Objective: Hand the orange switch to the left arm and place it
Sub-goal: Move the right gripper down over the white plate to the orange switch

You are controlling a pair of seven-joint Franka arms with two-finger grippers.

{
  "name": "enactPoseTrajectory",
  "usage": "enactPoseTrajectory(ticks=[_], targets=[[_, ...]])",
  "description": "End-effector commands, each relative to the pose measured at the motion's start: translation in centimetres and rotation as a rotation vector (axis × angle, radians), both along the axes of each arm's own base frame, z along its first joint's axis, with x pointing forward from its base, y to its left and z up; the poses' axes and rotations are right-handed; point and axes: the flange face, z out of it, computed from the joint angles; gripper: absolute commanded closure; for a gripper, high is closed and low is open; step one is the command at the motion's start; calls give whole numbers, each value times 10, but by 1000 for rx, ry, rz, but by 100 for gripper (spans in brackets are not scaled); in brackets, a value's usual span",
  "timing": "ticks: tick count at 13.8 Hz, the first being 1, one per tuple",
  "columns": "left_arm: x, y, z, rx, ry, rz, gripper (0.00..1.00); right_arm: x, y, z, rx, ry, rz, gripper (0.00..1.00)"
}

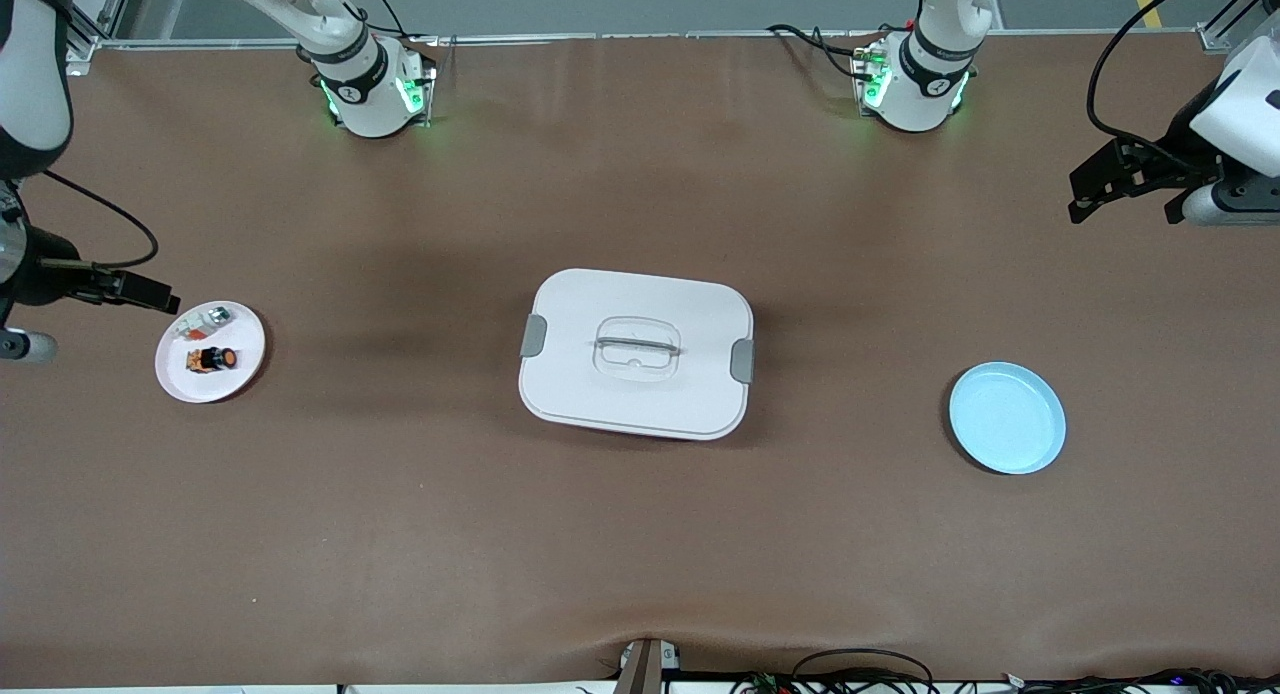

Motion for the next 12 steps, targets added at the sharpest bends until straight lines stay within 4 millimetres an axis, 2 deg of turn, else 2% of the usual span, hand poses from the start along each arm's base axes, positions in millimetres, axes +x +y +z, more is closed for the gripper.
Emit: enactPoseTrajectory(ticks=[1,4,6,12], targets=[[4,1,1,-3,9,-11,0,11,-12,-4,-5,-2,-3,0],[4,2,1,-3,9,-14,0,15,-58,-42,34,11,158,0],[5,2,0,-3,11,-14,0,16,-85,-73,45,15,199,0],[5,2,0,-3,11,-14,0,-10,-125,-159,36,-55,271,0]])
